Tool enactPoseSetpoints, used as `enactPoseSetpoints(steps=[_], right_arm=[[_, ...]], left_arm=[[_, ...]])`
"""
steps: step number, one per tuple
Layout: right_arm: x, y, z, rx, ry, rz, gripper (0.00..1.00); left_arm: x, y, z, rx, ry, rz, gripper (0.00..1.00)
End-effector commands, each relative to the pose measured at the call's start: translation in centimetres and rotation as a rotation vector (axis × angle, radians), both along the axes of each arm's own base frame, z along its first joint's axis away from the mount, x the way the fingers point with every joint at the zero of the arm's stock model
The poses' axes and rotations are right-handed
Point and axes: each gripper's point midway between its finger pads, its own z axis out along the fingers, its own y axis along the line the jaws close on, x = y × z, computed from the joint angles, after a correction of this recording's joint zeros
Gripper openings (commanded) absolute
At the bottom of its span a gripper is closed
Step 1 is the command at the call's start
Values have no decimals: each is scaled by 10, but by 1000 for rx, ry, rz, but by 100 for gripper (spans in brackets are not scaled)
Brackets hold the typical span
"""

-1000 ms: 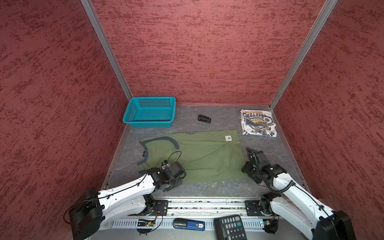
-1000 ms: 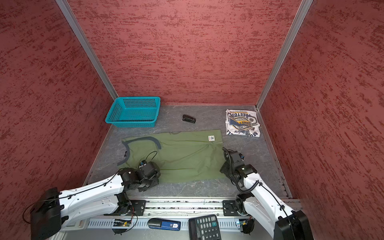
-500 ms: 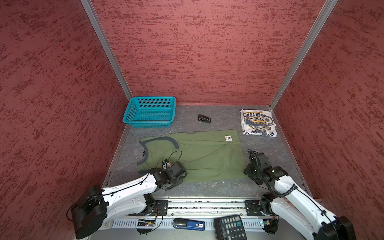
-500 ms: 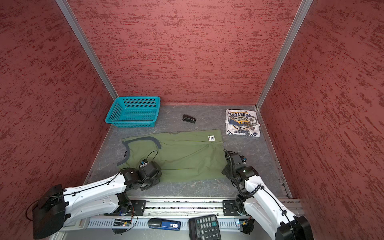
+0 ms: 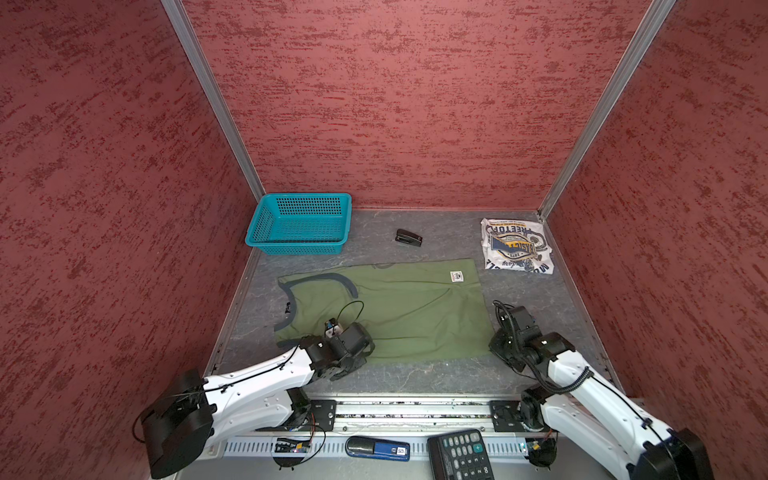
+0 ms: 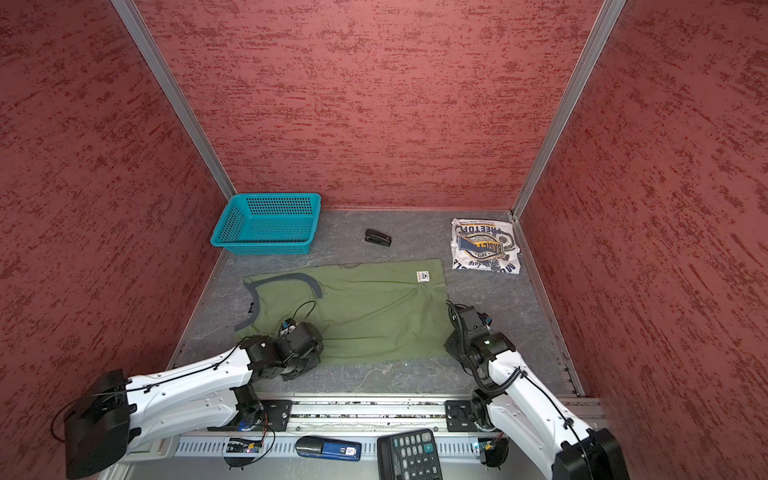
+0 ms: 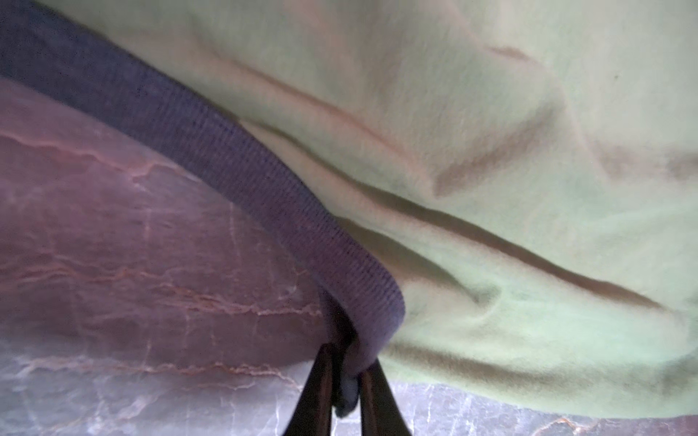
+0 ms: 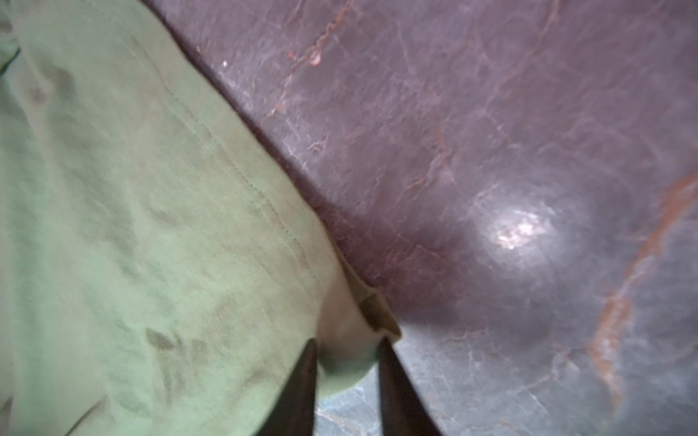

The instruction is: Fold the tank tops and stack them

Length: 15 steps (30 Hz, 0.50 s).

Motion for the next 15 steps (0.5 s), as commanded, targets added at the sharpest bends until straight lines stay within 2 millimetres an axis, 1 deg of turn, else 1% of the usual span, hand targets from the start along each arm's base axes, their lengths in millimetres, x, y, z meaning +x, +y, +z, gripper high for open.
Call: enactPoseSetpoints(steps=[1,4,8,12,15], right_arm=[[8,-2,6,-22,-33,-6,16],[14,-2,13,-37,-54,9,8],[26,-1,30,-55,-101,34,1],[45,2,51,-78,-159,67,0],[67,5,70,-109,-209,94,0]], left_arm=[[4,-3,13,-11,-26,0,14],[8,-6,23,-14,-39,-5,11],[16,-6,38,-4,-69,4,7],[31,-4,54,-17,-102,14,7],[48,1,65,-39,-119,38,7]])
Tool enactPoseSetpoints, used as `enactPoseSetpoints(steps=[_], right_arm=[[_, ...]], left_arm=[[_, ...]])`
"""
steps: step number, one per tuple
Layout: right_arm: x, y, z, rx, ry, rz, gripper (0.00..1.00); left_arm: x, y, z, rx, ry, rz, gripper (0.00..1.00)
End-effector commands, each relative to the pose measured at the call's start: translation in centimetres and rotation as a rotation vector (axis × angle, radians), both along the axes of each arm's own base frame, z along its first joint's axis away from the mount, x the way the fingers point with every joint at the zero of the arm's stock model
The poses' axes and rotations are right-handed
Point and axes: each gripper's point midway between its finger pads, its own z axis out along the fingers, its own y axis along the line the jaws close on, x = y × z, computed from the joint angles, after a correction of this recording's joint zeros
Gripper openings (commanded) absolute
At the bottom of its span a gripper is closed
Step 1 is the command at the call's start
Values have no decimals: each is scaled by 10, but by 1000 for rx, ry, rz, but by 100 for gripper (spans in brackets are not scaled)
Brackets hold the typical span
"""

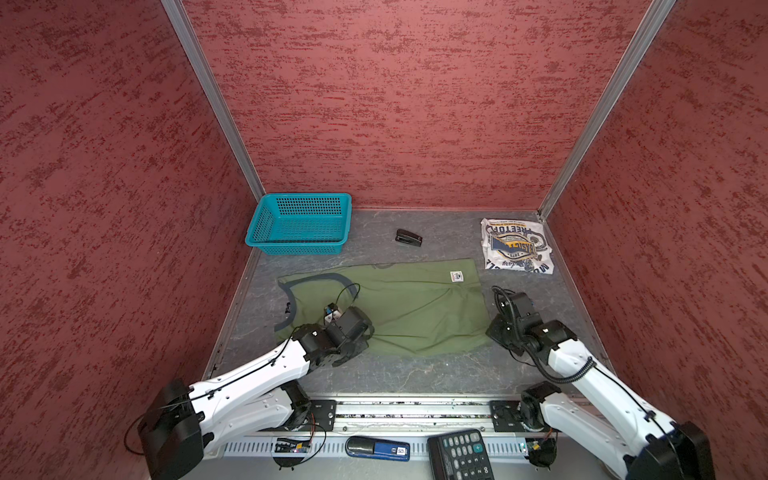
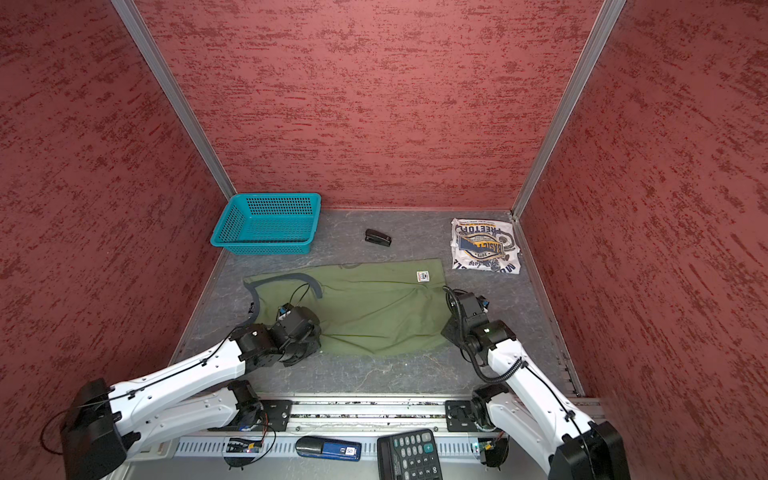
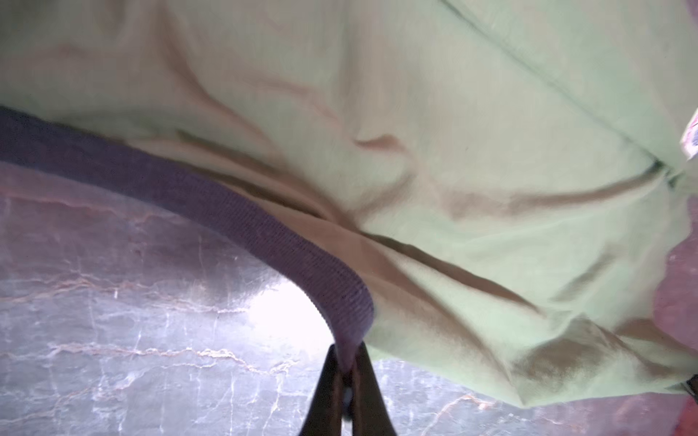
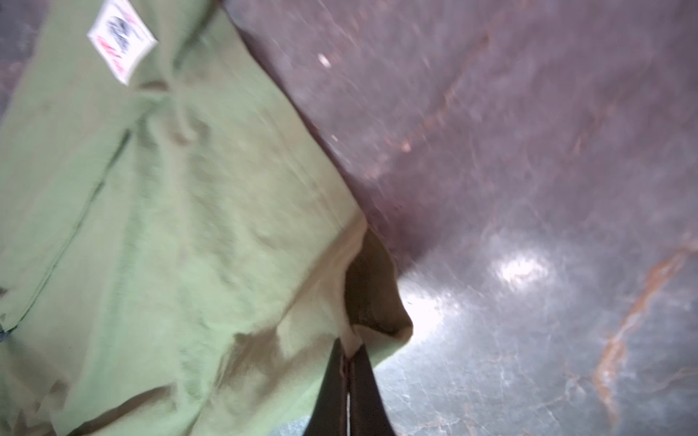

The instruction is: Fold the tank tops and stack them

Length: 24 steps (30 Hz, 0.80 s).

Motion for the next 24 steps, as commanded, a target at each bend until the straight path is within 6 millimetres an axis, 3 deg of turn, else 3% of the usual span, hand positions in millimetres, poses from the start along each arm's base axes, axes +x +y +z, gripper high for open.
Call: enactPoseSetpoints(steps=[1,9,13,16,24], right_arm=[[35,0,28,-66,-107,27,0],[111,19,29,-89,-166,98,0],[141,15,24,-110,-174,87,0],[156,9,28,-126,-196,73,0],[171,5,4,-137,-148,74,0]], left_arm=[[18,8,14,1,-36,-5,7],[88,17,18,-28,-46,33,7],[118,13,10,-40,-23,26,7],[133,15,4,-28,-10,29,7],[157,23,-12,-14,12,53,10]])
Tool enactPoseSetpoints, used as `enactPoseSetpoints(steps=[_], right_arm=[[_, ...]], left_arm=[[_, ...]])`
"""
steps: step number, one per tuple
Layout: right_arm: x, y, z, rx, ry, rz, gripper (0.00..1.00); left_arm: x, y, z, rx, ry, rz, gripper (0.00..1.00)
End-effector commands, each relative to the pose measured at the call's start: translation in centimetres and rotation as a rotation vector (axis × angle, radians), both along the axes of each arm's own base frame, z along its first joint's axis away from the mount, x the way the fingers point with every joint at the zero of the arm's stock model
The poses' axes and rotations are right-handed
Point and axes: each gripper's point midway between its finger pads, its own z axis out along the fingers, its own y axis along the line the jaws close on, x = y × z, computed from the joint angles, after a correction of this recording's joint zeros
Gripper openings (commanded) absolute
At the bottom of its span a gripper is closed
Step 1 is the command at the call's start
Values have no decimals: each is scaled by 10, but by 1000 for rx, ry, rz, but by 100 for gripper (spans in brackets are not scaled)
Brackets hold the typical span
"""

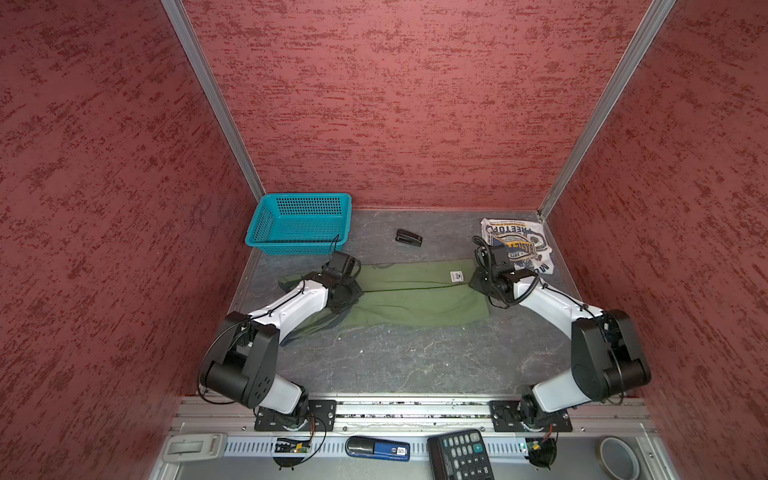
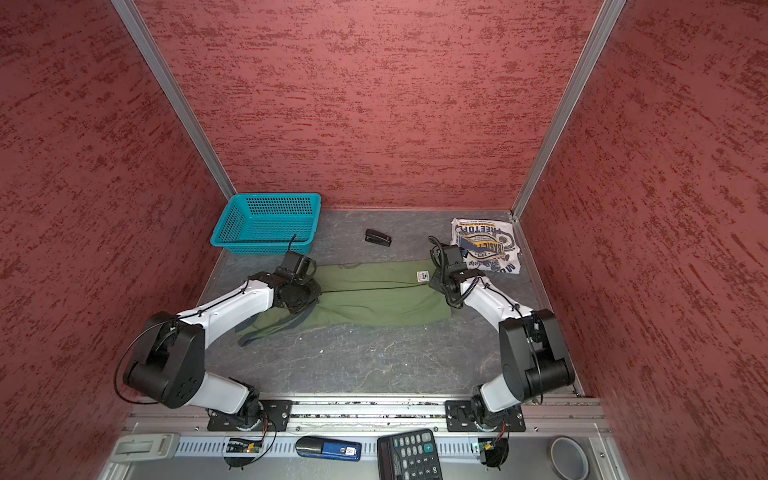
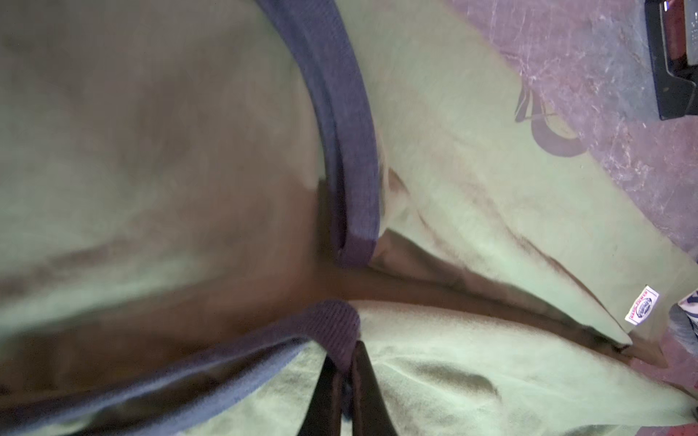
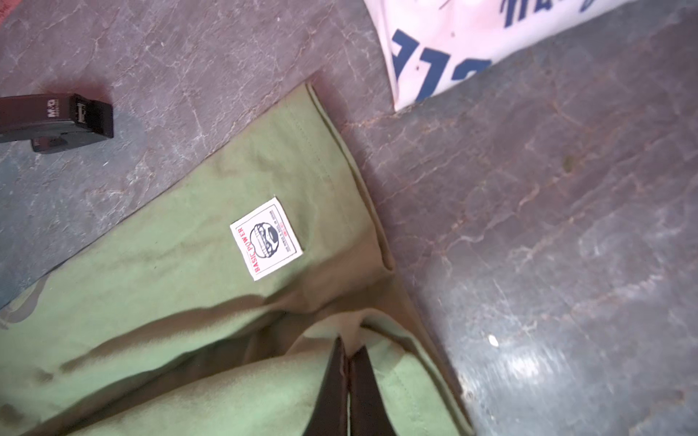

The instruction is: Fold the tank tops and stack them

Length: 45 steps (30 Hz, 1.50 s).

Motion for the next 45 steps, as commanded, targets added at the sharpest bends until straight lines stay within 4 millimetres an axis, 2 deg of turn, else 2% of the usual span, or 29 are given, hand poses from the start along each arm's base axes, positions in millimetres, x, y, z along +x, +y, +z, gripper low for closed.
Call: enactPoseSetpoints(steps=[1,5,7,9,11,14,17,18,21,23,25,27,30,33,36,39,41,45], right_arm=[[14,-6,3,-21,-36,-13,0],[18,-6,-7,-12,-24,-14,6],[20,-6,-8,-18,-25,-10,19],[22,-10,-3,-43,-31,-8,33],[20,-15,7,-75,-43,-5,42],[10,-17,27,-106,-64,21,53],[-5,-8,34,-134,-51,71,65],[-10,1,44,-114,-70,101,67],[-22,42,43,-8,-73,205,68],[-27,64,38,47,-68,251,68],[-27,81,32,83,-61,285,68],[-24,92,18,114,-28,302,68],[-18,103,6,144,-16,325,68],[-10,101,-11,131,16,316,67],[-3,87,-33,122,61,278,66],[-4,64,-53,106,101,222,65],[-6,49,-64,106,124,186,65],[-15,20,-74,116,149,105,65]], left_arm=[[16,0,-1,1,-26,-18,11],[21,4,-14,24,9,-14,17],[22,6,-18,33,16,-12,23],[22,13,-16,66,16,-6,34],[22,21,-5,102,-5,0,44],[18,29,23,150,-78,-19,58],[8,24,46,170,-140,-75,68],[2,20,51,175,-153,-91,69],[-11,-2,53,138,-167,-143,67],[-13,-21,46,84,-162,-184,64],[-10,-33,34,60,-139,-205,58],[-2,-44,23,44,-126,-227,52],[12,-50,9,39,-120,-235,51],[25,-48,-5,52,-93,-238,50],[33,-41,-21,73,-75,-225,50],[33,-38,-36,63,-41,-217,50],[29,-43,-43,46,-30,-234,52],[20,-58,-42,42,-25,-297,58]])
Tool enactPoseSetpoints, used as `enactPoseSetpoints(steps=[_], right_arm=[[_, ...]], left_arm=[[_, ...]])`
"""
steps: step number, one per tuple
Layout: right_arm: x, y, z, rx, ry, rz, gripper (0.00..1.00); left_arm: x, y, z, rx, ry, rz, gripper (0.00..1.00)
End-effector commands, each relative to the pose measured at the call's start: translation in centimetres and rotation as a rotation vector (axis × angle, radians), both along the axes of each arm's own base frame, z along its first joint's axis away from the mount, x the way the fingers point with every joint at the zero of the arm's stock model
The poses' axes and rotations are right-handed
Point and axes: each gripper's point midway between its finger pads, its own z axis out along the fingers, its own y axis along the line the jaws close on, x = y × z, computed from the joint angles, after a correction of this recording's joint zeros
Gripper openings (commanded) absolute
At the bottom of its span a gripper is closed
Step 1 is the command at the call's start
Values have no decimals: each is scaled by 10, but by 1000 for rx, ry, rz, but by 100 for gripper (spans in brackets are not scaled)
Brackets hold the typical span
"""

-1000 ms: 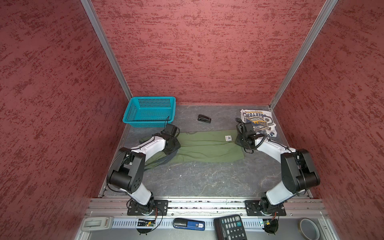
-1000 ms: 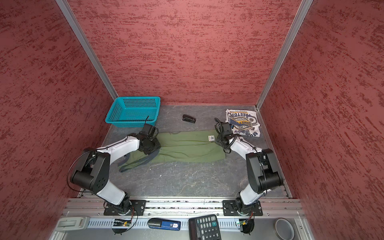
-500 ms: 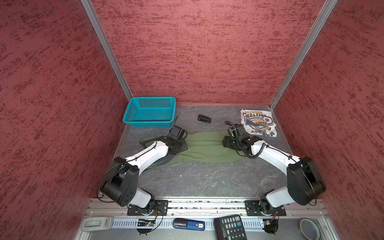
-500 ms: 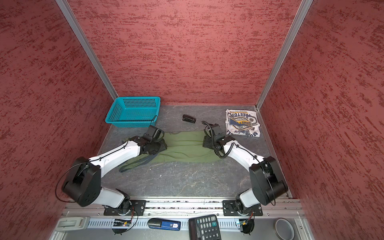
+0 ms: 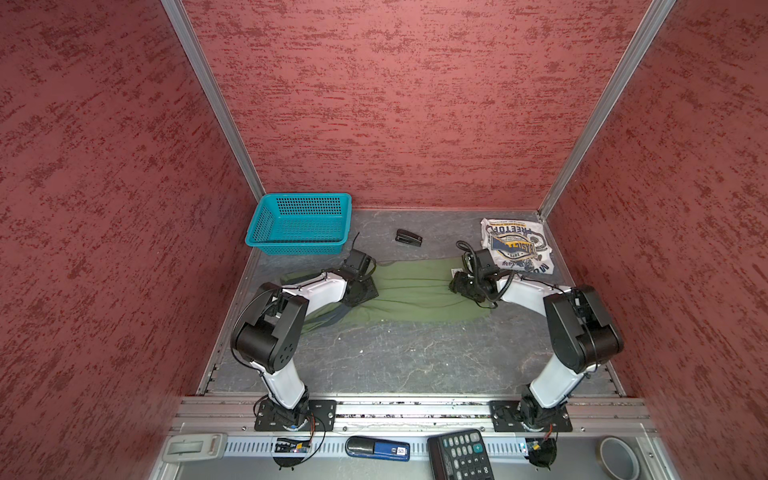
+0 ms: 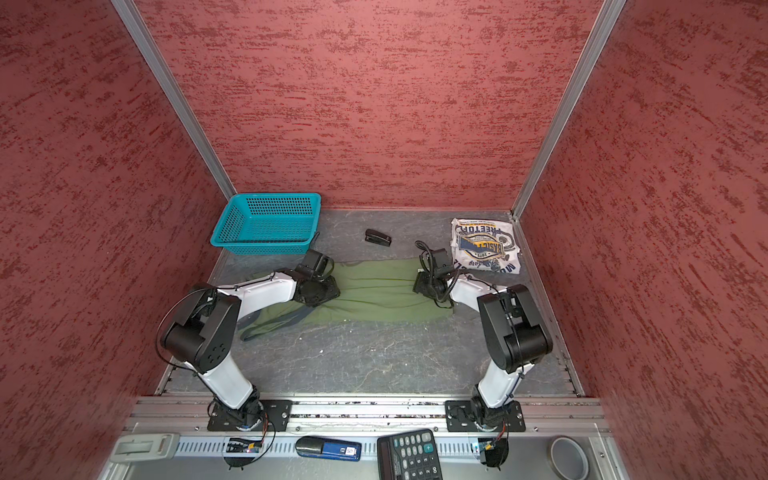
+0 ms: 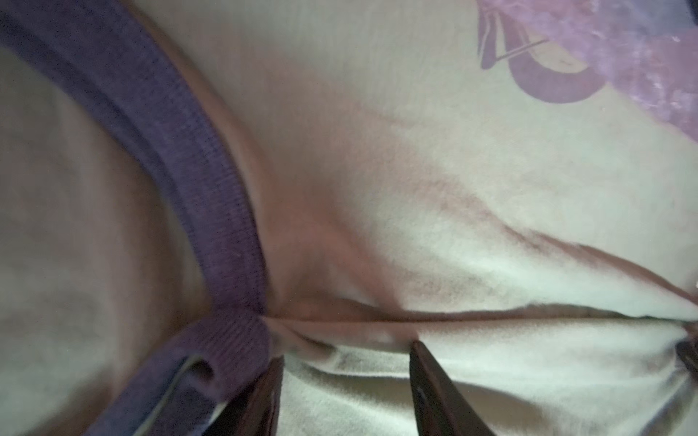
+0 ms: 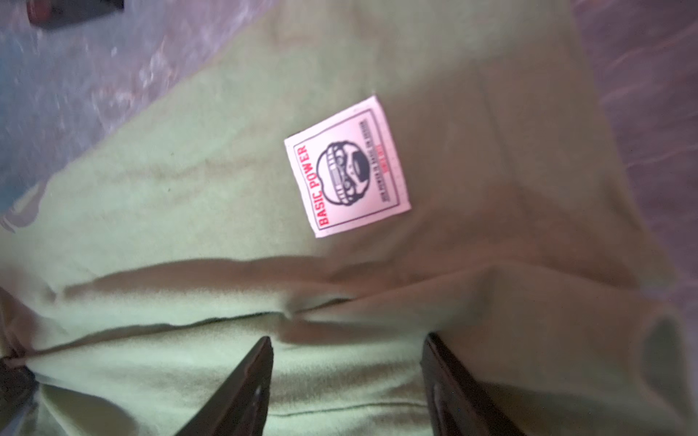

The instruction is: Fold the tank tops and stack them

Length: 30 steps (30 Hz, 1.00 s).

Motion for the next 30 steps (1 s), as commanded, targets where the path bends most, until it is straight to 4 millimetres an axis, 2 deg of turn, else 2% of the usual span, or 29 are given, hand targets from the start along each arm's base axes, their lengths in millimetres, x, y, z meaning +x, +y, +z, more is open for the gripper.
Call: enactPoseSetpoints(steps=[1,4,6,9,13,18,23,27,30], right_arm=[[-25,-34,-29,-36,100,-88,65],[-28,-40,-23,-21,83,-93,65],[-30,-42,-17,-28,70,-89,65],[-30,-40,-4,-5,13,-84,65],[-27,-36,18,26,-71,-60,65],[-22,-28,39,55,-142,-11,68],[-23,-30,36,29,-155,8,69],[-23,-27,34,50,-158,18,69],[-24,-25,28,60,-147,23,69]], left_arm=[[-10,-10,-3,9,19,-63,61],[-20,-2,25,3,-23,-52,74],[-37,18,40,45,-12,1,78],[-73,51,55,113,17,99,79],[-122,93,57,72,15,268,79],[-157,145,44,55,34,511,79],[-169,173,29,-6,47,691,76],[-162,188,17,-39,66,751,70],[-150,193,13,-73,51,753,66]])
